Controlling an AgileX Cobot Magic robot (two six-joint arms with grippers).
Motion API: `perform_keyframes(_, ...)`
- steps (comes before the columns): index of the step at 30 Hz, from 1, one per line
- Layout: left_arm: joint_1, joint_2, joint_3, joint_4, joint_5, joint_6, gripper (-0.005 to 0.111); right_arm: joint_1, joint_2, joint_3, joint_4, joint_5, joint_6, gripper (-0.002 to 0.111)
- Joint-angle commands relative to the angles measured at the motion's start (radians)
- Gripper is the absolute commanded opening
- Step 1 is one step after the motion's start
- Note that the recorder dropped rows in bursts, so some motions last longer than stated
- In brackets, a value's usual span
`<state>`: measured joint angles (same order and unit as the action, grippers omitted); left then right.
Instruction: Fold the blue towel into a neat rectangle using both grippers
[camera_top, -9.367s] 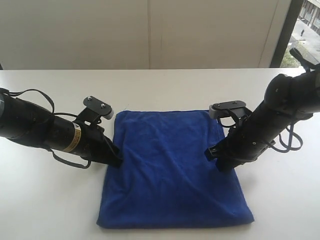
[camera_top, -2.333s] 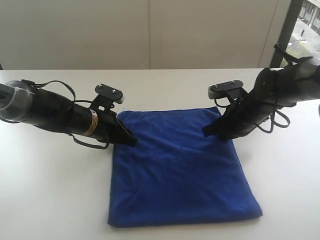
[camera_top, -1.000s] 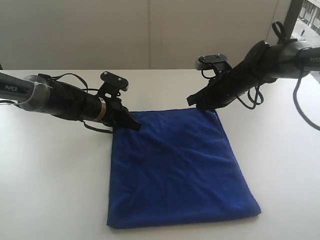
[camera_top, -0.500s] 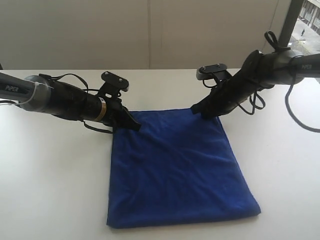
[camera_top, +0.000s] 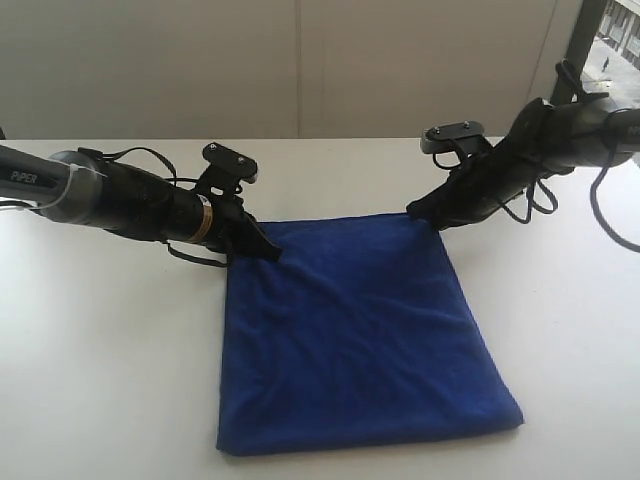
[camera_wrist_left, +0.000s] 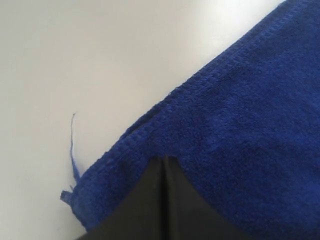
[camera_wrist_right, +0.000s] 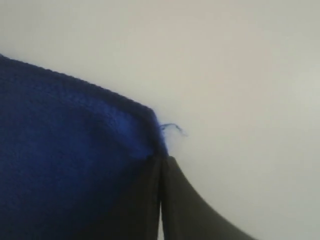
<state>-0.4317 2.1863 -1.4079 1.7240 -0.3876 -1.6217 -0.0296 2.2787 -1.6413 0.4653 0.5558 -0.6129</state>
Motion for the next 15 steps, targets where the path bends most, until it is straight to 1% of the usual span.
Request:
perform_keyframes(1,0.002,0.003,-0.001,0.02,0.025,0.0,0.0,-0.005,-0.004,-0.004,-0.004,-0.017,0.007,0.0)
perform_keyframes(6,0.002,-0.014,-0.003,0.02,0.023,0.007,0.0,-0.005,-0.046,-0.004,-0.004,-0.014,0.007,0.0)
perform_keyframes(10,0.002,-0.056,-0.033,0.02,0.011,0.007,0.0,-0.005,-0.106,-0.004,-0.004,-0.021,-0.005,0.0)
perform_keyframes(15,0.002,-0.136,-0.045,0.02,-0.059,0.0,0.0,-0.001,-0.196,-0.004,-0.004,0.066,-0.058,0.0)
